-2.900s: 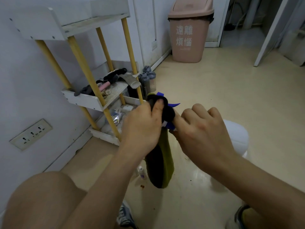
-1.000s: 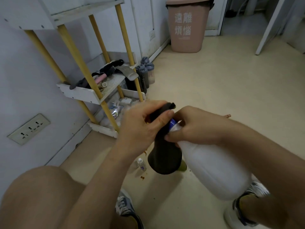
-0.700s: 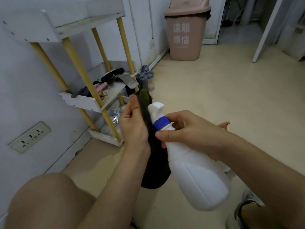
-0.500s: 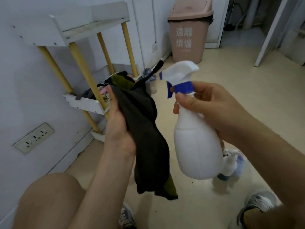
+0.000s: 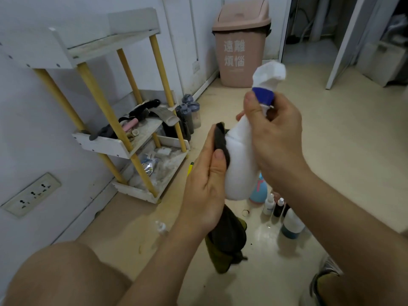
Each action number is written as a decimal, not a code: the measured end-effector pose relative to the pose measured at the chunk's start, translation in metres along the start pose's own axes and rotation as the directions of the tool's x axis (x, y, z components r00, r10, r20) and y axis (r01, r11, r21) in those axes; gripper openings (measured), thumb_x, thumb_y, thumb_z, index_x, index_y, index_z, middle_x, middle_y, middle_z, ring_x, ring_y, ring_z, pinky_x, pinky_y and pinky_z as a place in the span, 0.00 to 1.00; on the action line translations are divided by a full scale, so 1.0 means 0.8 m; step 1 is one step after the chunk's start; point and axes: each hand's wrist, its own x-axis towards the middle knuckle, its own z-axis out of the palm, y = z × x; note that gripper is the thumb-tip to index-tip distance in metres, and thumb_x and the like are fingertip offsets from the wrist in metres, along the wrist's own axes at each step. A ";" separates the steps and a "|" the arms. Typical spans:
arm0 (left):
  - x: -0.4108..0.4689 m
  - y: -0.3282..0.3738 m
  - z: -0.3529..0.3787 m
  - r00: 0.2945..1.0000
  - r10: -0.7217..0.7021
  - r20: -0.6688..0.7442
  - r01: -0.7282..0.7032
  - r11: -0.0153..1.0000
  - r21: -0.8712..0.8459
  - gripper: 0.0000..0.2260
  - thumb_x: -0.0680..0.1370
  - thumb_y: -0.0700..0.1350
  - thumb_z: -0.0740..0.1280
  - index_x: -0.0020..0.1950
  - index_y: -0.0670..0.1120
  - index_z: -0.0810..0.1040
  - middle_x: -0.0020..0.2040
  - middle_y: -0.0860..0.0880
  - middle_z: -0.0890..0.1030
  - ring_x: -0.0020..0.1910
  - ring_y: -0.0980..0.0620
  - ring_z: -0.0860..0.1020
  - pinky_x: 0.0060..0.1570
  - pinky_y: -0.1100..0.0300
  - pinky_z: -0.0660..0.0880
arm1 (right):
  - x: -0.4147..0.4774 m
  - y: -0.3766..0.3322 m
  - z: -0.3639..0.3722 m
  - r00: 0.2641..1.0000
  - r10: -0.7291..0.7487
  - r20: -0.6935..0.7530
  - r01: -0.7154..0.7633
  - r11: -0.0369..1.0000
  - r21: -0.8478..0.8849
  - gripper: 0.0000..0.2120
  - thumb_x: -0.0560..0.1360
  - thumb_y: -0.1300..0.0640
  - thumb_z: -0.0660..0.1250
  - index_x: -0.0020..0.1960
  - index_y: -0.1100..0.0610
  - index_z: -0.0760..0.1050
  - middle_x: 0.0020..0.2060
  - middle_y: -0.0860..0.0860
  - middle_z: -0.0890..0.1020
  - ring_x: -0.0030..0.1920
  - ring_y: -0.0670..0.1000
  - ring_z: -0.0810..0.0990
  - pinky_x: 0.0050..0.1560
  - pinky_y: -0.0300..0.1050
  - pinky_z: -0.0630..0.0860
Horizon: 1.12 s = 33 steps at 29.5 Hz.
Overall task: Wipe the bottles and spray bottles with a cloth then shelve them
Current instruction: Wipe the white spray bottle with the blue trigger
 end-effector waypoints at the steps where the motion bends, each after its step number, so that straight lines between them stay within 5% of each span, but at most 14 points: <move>1: -0.002 -0.004 -0.003 0.997 -0.076 -0.018 0.075 0.995 -0.066 0.16 0.80 0.59 0.53 0.68 0.65 0.65 0.61 0.69 0.75 0.60 0.75 0.71 0.58 0.74 0.70 | 0.006 -0.004 -0.005 1.000 0.026 -0.012 -0.026 0.999 0.019 0.07 0.80 0.53 0.65 0.50 0.57 0.75 0.39 0.53 0.81 0.37 0.46 0.80 0.41 0.37 0.78; 5: -0.008 -0.012 -0.006 0.927 -0.348 0.138 0.366 0.770 -0.522 0.17 0.77 0.58 0.59 0.57 0.54 0.83 0.57 0.50 0.84 0.59 0.49 0.80 0.62 0.51 0.75 | 0.018 -0.017 -0.014 0.965 0.225 0.136 -0.252 0.939 0.235 0.10 0.81 0.51 0.63 0.52 0.58 0.75 0.37 0.53 0.82 0.34 0.48 0.80 0.38 0.44 0.79; 7: -0.013 -0.014 -0.005 0.896 -0.346 0.279 0.441 0.618 -0.651 0.11 0.78 0.50 0.65 0.51 0.49 0.87 0.51 0.48 0.85 0.53 0.48 0.83 0.53 0.54 0.79 | 0.012 -0.021 -0.009 0.923 0.286 0.257 -0.360 0.878 0.316 0.11 0.81 0.50 0.62 0.50 0.58 0.75 0.36 0.54 0.82 0.33 0.50 0.80 0.38 0.46 0.79; 10: -0.009 -0.006 -0.015 0.869 -0.266 0.418 0.495 0.438 -0.750 0.13 0.76 0.46 0.69 0.58 0.42 0.84 0.56 0.43 0.84 0.55 0.45 0.83 0.53 0.52 0.80 | 0.012 -0.026 -0.007 0.931 0.221 0.290 -0.295 0.924 0.244 0.09 0.81 0.51 0.62 0.47 0.56 0.74 0.34 0.51 0.82 0.33 0.48 0.81 0.39 0.45 0.81; 12: -0.001 0.004 -0.020 0.883 -0.273 0.381 0.468 0.507 -0.724 0.16 0.79 0.51 0.63 0.58 0.45 0.84 0.57 0.44 0.83 0.57 0.44 0.82 0.55 0.49 0.79 | 0.018 -0.028 -0.012 0.937 0.148 0.315 -0.204 0.967 0.152 0.08 0.80 0.52 0.63 0.49 0.56 0.74 0.35 0.50 0.82 0.34 0.47 0.82 0.40 0.43 0.81; 16: 0.006 0.018 -0.004 0.956 -0.283 0.083 0.291 0.855 -0.429 0.16 0.77 0.53 0.61 0.57 0.50 0.83 0.56 0.45 0.84 0.56 0.45 0.82 0.58 0.45 0.78 | 0.017 -0.009 -0.014 0.908 -0.030 0.418 0.116 0.976 -0.183 0.07 0.79 0.53 0.66 0.53 0.56 0.73 0.38 0.48 0.80 0.37 0.43 0.79 0.40 0.36 0.75; 19: -0.006 0.017 0.012 0.988 -0.149 -0.028 0.140 0.966 -0.215 0.15 0.79 0.52 0.60 0.65 0.57 0.75 0.62 0.55 0.81 0.61 0.58 0.79 0.60 0.58 0.76 | 0.010 0.020 -0.007 0.964 -0.094 0.248 0.167 0.942 -0.291 0.06 0.79 0.53 0.66 0.47 0.50 0.69 0.38 0.45 0.76 0.36 0.40 0.76 0.37 0.28 0.70; 22: -0.015 0.009 0.014 0.999 -0.029 0.046 0.030 0.999 -0.028 0.18 0.80 0.57 0.59 0.69 0.58 0.70 0.72 0.63 0.70 0.70 0.68 0.66 0.70 0.66 0.65 | 0.015 0.037 -0.008 0.998 0.056 -0.041 -0.063 0.975 -0.215 0.07 0.79 0.51 0.65 0.48 0.53 0.69 0.41 0.52 0.79 0.38 0.42 0.76 0.38 0.30 0.71; 25: -0.017 0.001 0.000 0.990 0.095 0.104 -0.121 0.952 0.281 0.13 0.79 0.49 0.64 0.64 0.58 0.77 0.68 0.66 0.72 0.70 0.68 0.66 0.71 0.66 0.63 | 0.026 0.047 -0.015 0.955 0.248 -0.160 -0.260 0.964 -0.054 0.11 0.79 0.48 0.65 0.48 0.56 0.71 0.42 0.55 0.80 0.40 0.51 0.79 0.45 0.46 0.77; 29: -0.011 0.001 -0.017 0.956 0.291 0.033 -0.269 0.828 0.493 0.23 0.69 0.49 0.75 0.62 0.63 0.76 0.58 0.73 0.74 0.63 0.63 0.71 0.61 0.71 0.68 | 0.021 0.041 -0.011 0.954 0.295 -0.043 -0.293 0.955 0.055 0.13 0.79 0.46 0.64 0.46 0.57 0.74 0.42 0.59 0.81 0.40 0.54 0.80 0.51 0.55 0.79; 31: -0.010 0.001 -0.019 0.978 0.210 0.015 -0.194 0.868 0.458 0.32 0.67 0.55 0.75 0.68 0.69 0.68 0.59 0.74 0.70 0.64 0.60 0.70 0.63 0.67 0.69 | 0.016 0.029 -0.006 0.962 0.271 0.044 -0.274 0.958 0.088 0.12 0.80 0.47 0.64 0.46 0.56 0.75 0.40 0.57 0.81 0.39 0.52 0.79 0.47 0.52 0.79; 33: -0.007 -0.002 -0.021 1.000 0.009 0.028 -0.015 0.977 0.211 0.35 0.66 0.61 0.73 0.71 0.67 0.66 0.59 0.70 0.74 0.62 0.56 0.76 0.61 0.57 0.76 | 0.013 0.016 -0.002 0.969 0.211 0.126 -0.224 0.970 0.099 0.11 0.80 0.49 0.63 0.45 0.56 0.75 0.38 0.55 0.80 0.36 0.50 0.79 0.40 0.46 0.78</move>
